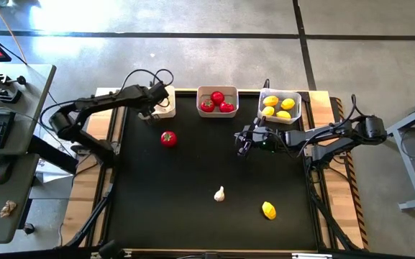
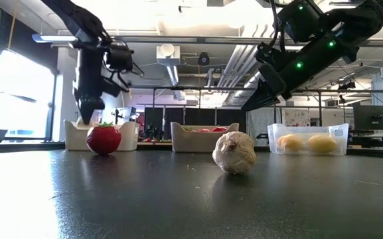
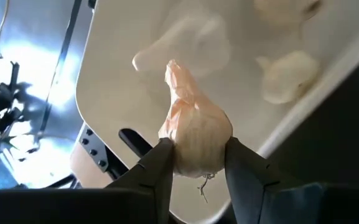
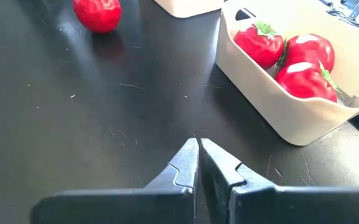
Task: Sort produce into baskets
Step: Put the left garlic into the white bin, then put the lemon into the transparent bin
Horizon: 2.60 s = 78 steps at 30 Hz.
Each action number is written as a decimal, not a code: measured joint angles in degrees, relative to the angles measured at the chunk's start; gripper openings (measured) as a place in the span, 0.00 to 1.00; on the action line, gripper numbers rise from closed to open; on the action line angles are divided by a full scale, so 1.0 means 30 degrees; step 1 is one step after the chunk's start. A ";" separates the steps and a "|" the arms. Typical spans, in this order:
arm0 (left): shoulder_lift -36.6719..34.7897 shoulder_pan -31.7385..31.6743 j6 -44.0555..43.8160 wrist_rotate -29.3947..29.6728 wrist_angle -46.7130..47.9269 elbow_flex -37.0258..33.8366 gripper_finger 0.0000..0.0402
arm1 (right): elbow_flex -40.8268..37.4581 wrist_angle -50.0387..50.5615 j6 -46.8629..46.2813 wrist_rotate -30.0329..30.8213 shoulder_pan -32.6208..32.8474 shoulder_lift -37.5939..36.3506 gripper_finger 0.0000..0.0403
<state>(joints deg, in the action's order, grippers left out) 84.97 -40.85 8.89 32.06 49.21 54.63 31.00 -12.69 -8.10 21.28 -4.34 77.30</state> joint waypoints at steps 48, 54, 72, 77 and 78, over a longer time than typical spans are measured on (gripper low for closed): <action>-0.8846 1.2673 -0.1387 -0.5670 -2.8428 -1.3332 0.30 | 0.1808 0.8485 -0.7116 -0.3824 0.3251 -0.0007 0.24; -0.8567 1.3966 -0.1196 -0.5663 -3.2200 -1.5012 0.29 | 0.4301 1.3705 -1.2142 -0.4570 0.5710 -0.0007 0.47; -0.8504 1.4363 -0.0403 -0.7511 -3.2279 -1.5089 0.29 | 0.9572 2.2167 -2.4343 -0.7250 1.2925 0.2695 0.62; -0.8504 1.4363 -0.0931 -0.7513 -3.2261 -1.5089 0.29 | 1.1087 2.2170 -2.4509 -0.8809 1.3267 0.5296 0.62; -0.8504 1.4363 -0.0961 -0.7506 -3.2261 -1.5089 0.29 | 1.1356 2.2170 -2.4472 -0.9049 1.3267 0.5742 0.62</action>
<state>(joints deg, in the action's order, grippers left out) 59.46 2.24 6.01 9.54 -47.57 9.37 65.07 53.82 -81.51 -5.87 35.46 94.52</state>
